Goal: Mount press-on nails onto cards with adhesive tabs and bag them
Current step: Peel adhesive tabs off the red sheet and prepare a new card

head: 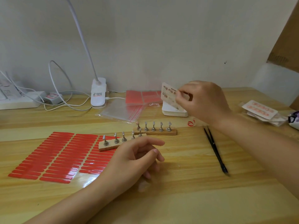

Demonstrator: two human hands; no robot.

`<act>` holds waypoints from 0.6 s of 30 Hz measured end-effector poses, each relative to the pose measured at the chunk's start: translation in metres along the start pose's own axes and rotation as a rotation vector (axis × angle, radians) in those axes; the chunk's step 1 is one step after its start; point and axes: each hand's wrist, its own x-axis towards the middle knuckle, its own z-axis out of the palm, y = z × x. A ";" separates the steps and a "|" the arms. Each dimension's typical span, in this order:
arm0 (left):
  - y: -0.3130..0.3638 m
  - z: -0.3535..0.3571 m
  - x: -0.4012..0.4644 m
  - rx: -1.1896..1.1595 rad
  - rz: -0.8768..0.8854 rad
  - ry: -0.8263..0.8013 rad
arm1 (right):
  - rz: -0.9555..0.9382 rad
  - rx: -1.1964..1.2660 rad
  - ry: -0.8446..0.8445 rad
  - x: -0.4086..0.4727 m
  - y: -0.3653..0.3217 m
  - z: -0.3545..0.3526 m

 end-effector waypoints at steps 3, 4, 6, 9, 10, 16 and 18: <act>0.001 0.000 0.002 0.107 0.150 0.088 | 0.302 0.488 0.034 -0.011 -0.020 -0.005; 0.001 0.000 0.002 0.152 0.204 0.130 | 0.385 0.619 0.011 -0.014 -0.027 -0.008; 0.001 -0.001 0.003 0.279 0.300 0.202 | 0.488 0.749 -0.073 -0.022 -0.038 -0.012; 0.001 -0.001 0.003 0.470 0.356 0.239 | 0.584 0.874 -0.186 -0.030 -0.052 -0.017; 0.001 -0.001 0.003 0.504 0.355 0.232 | 0.603 0.918 -0.225 -0.032 -0.056 -0.019; 0.001 -0.001 0.005 0.496 0.355 0.247 | 0.655 1.082 -0.334 -0.038 -0.065 -0.023; 0.001 -0.003 0.005 0.476 0.391 0.241 | 0.672 1.115 -0.343 -0.039 -0.065 -0.025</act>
